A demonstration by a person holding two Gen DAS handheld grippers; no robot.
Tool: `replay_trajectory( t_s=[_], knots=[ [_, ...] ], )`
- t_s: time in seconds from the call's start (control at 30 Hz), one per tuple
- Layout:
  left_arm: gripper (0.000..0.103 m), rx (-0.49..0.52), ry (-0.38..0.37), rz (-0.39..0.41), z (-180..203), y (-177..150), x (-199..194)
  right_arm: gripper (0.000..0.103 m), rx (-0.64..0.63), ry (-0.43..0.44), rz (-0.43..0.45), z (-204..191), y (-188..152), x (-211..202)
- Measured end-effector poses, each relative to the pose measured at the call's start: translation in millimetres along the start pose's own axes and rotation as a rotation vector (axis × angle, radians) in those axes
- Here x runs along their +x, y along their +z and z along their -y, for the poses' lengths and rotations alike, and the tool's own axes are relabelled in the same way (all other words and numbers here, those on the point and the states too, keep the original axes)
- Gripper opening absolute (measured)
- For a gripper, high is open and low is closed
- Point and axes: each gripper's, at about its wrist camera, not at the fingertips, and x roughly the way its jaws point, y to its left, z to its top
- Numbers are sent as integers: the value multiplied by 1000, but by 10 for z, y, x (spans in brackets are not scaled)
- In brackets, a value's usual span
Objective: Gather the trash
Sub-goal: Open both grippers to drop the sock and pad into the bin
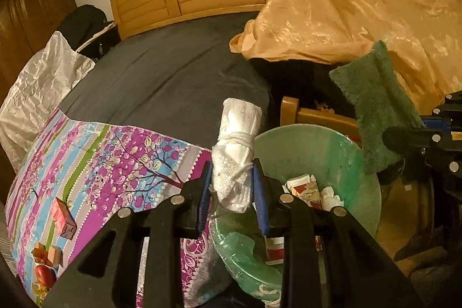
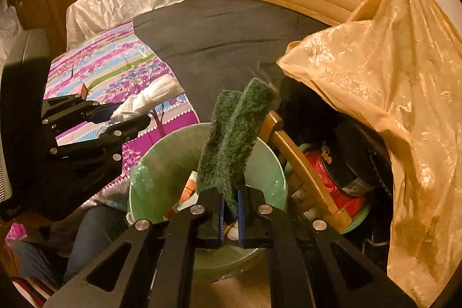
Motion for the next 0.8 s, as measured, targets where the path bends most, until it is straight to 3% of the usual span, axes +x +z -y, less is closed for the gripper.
replay_trajectory(
  t_s=[0.8],
  knots=[
    [26, 14, 7, -19, 36, -5, 99, 8, -40, -5, -19, -95, 12, 116]
  ],
)
